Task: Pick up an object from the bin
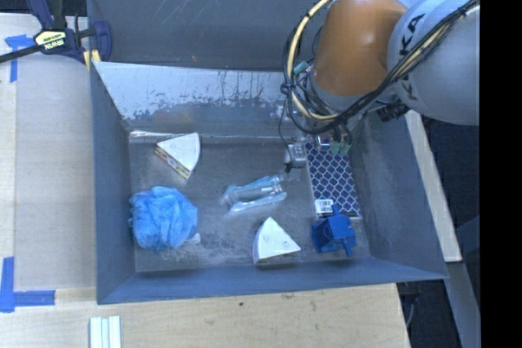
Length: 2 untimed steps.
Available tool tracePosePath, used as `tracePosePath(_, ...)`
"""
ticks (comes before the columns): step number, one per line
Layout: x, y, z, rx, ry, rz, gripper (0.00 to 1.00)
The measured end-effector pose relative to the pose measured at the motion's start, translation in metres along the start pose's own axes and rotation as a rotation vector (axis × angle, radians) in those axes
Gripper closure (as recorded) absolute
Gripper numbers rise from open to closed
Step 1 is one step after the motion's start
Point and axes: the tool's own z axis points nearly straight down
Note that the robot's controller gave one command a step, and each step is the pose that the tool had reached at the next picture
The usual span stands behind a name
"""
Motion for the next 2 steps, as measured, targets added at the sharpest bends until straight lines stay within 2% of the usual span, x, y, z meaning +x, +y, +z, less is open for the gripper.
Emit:
tracePosePath(1, -0.002, 0.0, -0.005, 0.0, -0.008, 0.0, 0.0)
tracePosePath(2, 0.007, -0.002, 0.079, 0.0, -0.006, 0.14, 0.0)
